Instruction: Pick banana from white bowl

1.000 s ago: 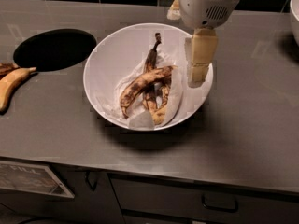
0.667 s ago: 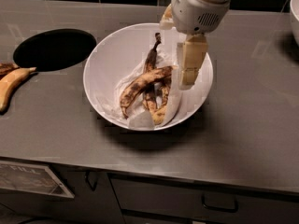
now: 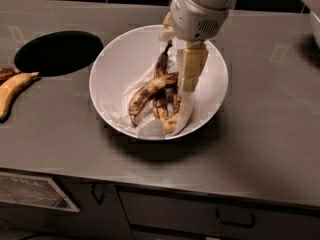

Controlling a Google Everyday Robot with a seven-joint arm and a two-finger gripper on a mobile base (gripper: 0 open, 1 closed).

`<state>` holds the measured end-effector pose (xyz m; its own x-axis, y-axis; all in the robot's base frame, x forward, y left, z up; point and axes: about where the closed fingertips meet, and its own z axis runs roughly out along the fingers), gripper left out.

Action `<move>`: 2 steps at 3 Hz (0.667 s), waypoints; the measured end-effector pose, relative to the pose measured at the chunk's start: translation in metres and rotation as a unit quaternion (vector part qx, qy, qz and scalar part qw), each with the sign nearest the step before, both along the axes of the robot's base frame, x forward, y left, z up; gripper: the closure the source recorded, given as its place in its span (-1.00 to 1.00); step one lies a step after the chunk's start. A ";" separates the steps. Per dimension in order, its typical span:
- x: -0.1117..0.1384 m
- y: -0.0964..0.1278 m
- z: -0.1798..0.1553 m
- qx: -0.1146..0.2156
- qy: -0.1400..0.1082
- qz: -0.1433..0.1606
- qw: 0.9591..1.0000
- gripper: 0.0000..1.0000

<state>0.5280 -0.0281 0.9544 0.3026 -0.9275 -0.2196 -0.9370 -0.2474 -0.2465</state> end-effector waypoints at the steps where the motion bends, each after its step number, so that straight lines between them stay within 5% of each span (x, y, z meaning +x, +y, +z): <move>1: 0.008 0.009 -0.003 -0.003 0.004 0.016 1.000 -0.56; 2: 0.011 0.013 -0.008 -0.002 0.010 0.024 1.000 -0.22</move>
Offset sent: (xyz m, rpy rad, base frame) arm 0.0119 0.0136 -0.0145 -0.0140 0.0514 0.0691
